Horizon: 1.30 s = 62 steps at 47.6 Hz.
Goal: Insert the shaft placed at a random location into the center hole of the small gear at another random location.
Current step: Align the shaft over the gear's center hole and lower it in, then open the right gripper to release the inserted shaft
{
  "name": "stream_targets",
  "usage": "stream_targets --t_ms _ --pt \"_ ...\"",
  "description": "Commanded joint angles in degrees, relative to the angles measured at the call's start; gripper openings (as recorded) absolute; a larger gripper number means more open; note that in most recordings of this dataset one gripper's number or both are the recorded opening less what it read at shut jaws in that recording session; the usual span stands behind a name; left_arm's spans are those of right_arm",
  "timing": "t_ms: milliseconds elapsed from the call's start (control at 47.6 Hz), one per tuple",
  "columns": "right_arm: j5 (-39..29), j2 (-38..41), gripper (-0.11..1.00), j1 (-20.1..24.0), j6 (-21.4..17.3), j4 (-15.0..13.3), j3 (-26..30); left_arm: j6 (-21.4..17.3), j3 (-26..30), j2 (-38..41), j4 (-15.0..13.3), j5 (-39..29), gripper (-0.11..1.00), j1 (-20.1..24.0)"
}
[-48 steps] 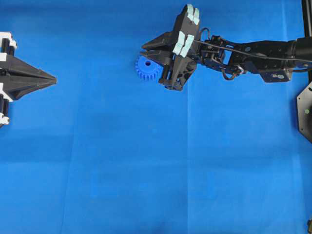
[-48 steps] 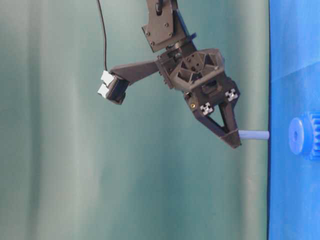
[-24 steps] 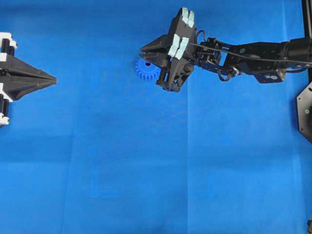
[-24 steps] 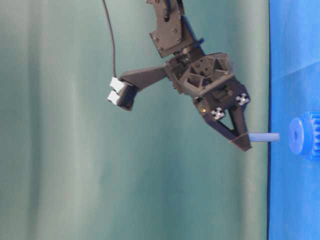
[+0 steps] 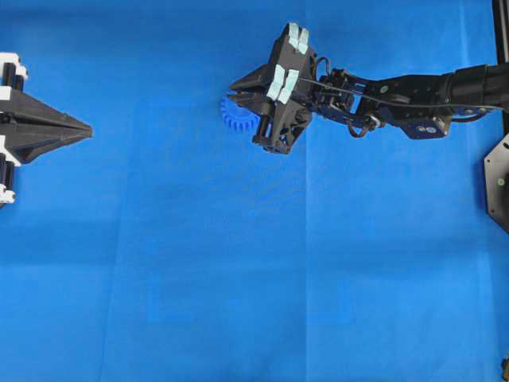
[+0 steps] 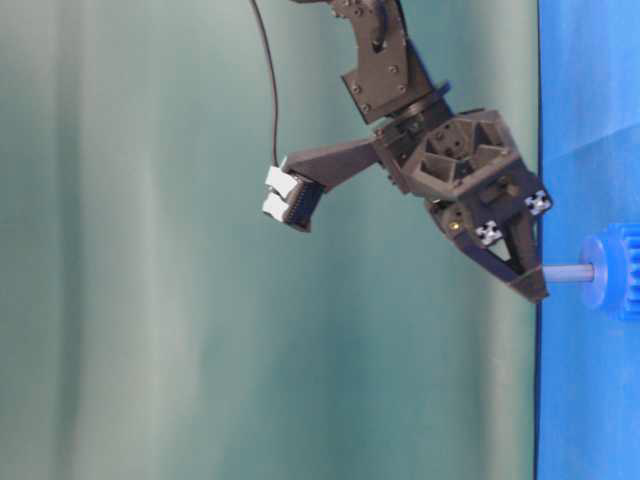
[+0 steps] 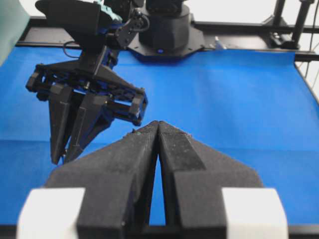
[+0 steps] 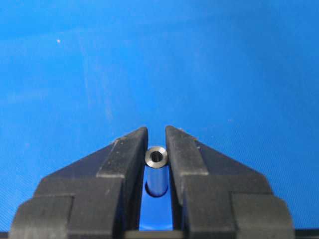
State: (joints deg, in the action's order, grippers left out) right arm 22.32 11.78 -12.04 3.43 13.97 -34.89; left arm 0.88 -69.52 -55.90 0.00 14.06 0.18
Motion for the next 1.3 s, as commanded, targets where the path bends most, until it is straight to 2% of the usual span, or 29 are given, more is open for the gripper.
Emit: stream_targets --t_ms 0,966,1071,1281 --pt "0.79 -0.44 0.02 -0.09 -0.09 0.26 1.23 0.0 0.62 0.26 0.09 0.26 0.0 0.18" --pt "2.11 3.34 0.04 0.09 -0.44 0.53 1.05 0.0 0.62 0.26 0.09 0.26 0.0 0.18" --pt "2.02 3.34 0.2 0.09 -0.44 0.62 1.05 0.0 0.62 0.26 0.09 0.26 0.0 0.18" --pt "2.02 3.34 0.8 0.18 -0.44 0.62 0.97 0.0 0.53 0.26 0.09 0.26 0.0 0.18"
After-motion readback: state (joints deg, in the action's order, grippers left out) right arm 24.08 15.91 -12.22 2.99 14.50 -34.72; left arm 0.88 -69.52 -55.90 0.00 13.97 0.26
